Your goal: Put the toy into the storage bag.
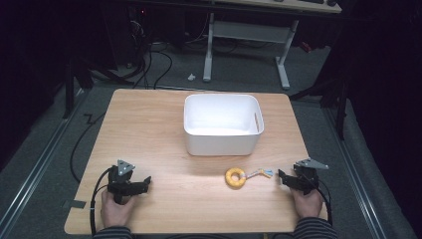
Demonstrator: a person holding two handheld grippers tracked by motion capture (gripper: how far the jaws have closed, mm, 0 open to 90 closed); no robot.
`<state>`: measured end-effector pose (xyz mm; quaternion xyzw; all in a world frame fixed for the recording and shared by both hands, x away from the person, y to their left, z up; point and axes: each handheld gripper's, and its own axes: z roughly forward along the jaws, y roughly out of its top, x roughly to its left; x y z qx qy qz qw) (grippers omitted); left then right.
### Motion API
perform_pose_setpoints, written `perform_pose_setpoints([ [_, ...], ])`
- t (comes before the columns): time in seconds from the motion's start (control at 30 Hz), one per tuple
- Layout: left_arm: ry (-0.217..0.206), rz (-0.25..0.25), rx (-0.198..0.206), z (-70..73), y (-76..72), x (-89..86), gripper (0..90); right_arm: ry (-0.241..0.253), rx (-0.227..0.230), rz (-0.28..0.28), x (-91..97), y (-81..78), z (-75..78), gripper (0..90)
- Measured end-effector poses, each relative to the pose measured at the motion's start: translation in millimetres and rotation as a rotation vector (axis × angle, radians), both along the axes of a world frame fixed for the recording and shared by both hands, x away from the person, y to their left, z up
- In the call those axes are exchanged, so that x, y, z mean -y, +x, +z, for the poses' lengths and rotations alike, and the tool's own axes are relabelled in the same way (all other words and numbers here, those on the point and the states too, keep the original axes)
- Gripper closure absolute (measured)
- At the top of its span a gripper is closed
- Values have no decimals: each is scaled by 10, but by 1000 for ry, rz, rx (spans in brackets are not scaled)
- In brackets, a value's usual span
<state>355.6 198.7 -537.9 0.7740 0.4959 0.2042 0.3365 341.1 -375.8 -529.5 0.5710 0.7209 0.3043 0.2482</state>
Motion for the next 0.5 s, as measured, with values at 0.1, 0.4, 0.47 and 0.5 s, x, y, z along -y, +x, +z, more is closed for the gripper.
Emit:
perform_pose_setpoints([
  [0.1,-1,-6,-1,0,-2,0,100,0,0,0,0,0,0,316],
  [0.4,3,-32,-5,0,-19,4,88,-2,0,0,-2,-3,0,316],
  [0.47,3,-32,-5,0,-20,5,88,-1,-1,-1,-3,-4,1,315],
  [0.5,3,-32,-5,0,-20,5,88,-1,-1,-1,-3,-4,1,315],
])
